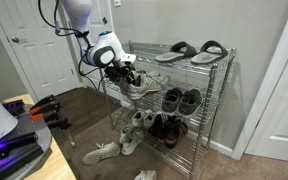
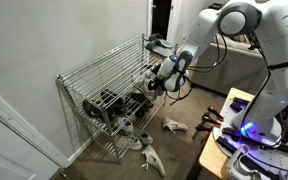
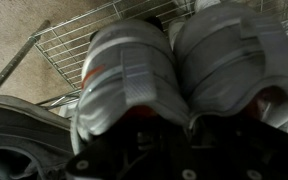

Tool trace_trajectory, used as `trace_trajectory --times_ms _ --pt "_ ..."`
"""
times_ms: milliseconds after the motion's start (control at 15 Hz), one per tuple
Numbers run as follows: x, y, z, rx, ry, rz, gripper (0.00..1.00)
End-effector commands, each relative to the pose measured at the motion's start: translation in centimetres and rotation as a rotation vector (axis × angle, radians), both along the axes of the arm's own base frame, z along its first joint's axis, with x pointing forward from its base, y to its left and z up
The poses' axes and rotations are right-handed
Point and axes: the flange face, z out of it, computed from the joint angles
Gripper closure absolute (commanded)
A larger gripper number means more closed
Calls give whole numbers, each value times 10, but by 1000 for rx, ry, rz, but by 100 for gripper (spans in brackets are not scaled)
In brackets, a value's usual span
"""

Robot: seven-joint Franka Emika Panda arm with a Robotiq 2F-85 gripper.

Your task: Move the white pair of shoes to the second shelf

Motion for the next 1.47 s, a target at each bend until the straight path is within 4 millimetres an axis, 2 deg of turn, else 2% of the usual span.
trace_trajectory --times_ms 0,533,1000,1067,1133,1200,1400 --pt "6 -1 10 -9 -55 3 95" --pt "31 8 19 -8 -92 -2 95" --pt "45 8 11 -7 -103 -20 95" --pt "45 7 10 -8 -95 -26 90" --pt "46 7 8 -8 -94 -27 56" --pt "45 6 7 -9 -91 -29 55" --pt "49 2 10 -11 -102 -32 38"
